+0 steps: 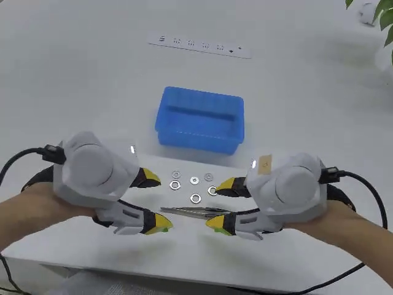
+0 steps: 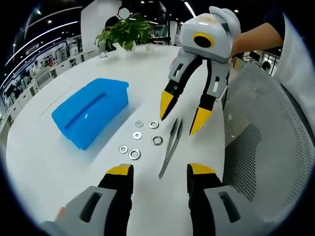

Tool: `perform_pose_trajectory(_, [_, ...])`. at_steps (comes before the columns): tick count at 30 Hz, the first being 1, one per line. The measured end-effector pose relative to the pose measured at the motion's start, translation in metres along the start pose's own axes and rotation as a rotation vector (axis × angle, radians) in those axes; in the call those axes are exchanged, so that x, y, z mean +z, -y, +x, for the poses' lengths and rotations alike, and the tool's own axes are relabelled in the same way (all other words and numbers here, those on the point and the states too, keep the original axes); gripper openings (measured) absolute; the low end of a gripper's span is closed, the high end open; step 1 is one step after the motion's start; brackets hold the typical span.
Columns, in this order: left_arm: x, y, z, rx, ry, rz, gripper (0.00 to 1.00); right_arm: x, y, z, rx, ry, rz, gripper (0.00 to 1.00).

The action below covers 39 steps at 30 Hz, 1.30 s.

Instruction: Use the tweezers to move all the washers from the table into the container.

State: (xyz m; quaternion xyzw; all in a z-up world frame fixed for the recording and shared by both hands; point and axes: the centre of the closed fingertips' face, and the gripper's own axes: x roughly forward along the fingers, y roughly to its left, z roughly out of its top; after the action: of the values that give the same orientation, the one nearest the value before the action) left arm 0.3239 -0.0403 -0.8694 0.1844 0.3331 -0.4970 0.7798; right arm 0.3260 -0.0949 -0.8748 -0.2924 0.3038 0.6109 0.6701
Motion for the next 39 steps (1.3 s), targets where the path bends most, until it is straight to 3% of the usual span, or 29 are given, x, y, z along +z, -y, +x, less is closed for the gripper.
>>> perform_pose_trajectory(5, [0.000,-0.002,0.006,-0.016,-0.010,0.026,0.40,-0.005,0.000,0.007,0.014,-0.033,-0.012,0.28])
perform_pose_trajectory(12, [-0.015,0.000,0.011,-0.045,-0.079,0.080,0.33,-0.006,0.003,0.012,0.026,-0.061,-0.032,0.21])
perform_pose_trajectory(15, [-0.011,0.003,0.012,-0.063,-0.065,0.086,0.31,-0.008,0.002,0.015,0.034,-0.083,-0.049,0.17])
perform_pose_trajectory(20, [-0.007,0.008,0.016,-0.078,-0.065,0.181,0.24,-0.007,0.002,0.016,0.042,-0.093,-0.078,0.15])
perform_pose_trajectory(27, [-0.004,0.018,0.020,-0.129,-0.059,0.265,0.11,-0.005,-0.001,0.017,0.055,-0.108,-0.134,0.13])
perform_pose_trajectory(31, [-0.004,0.014,0.020,-0.127,-0.069,0.257,0.06,-0.004,-0.003,0.018,0.057,-0.107,-0.144,0.11])
perform_pose_trajectory(39, [-0.004,0.013,0.022,-0.143,-0.124,0.321,0.06,-0.004,-0.007,0.017,0.027,-0.092,-0.185,0.09])
